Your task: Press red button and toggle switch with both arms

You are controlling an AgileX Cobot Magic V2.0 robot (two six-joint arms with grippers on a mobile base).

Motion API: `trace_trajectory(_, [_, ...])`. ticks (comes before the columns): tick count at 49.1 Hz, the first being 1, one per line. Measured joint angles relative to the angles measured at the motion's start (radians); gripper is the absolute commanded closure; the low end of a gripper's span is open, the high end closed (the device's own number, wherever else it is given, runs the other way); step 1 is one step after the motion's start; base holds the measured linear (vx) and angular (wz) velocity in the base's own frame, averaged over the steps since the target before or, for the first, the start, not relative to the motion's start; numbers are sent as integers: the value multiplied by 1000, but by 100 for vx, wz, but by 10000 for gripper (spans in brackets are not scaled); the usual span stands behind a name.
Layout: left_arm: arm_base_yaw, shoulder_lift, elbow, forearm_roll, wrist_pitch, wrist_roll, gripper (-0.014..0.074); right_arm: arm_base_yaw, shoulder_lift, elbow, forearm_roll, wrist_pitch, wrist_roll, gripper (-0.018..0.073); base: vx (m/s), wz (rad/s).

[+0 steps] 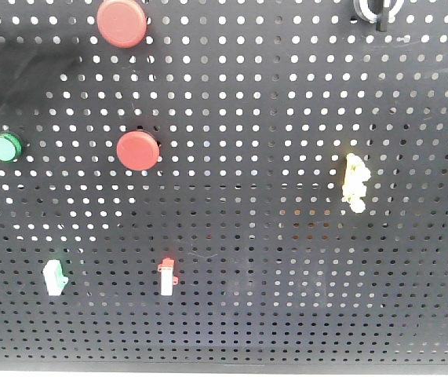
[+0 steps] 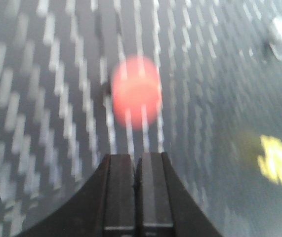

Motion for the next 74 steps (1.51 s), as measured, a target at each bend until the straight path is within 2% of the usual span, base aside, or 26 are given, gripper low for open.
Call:
trace_trajectory(9, [0, -159, 238, -1, -59, -9, 594, 0, 120, -88, 264, 84, -293, 562, 0, 0])
trace_trajectory(16, [0, -239, 346, -2, -83, -40, 594, 0, 253, -195, 460, 137, -468, 562, 0, 0])
trace_trajectory(20, [0, -258, 368, -2, -89, -48, 594, 0, 339, -270, 556, 194, -549, 562, 0, 0])
trace_trajectory(27, [0, -262, 371, -2, -97, -52, 594, 8, 464, -375, 669, 271, -618, 562, 0, 0])
trace_trajectory(35, [0, -264, 371, -3, -104, -54, 594, 102, 567, -469, 694, 267, -625, 562, 0, 0])
trace_trajectory(42, [0, -264, 371, -3, -104, -54, 594, 178, 621, -512, 697, 193, -625, 562, 0, 0])
trace_trajectory(49, [0, -264, 371, -3, -104, -54, 594, 185, 648, -524, 699, 114, -622, 562, 0, 0])
trace_trajectory(74, [0, -264, 371, -3, -104, -55, 594, 187, 680, -533, 771, 103, -642, 562, 0, 0])
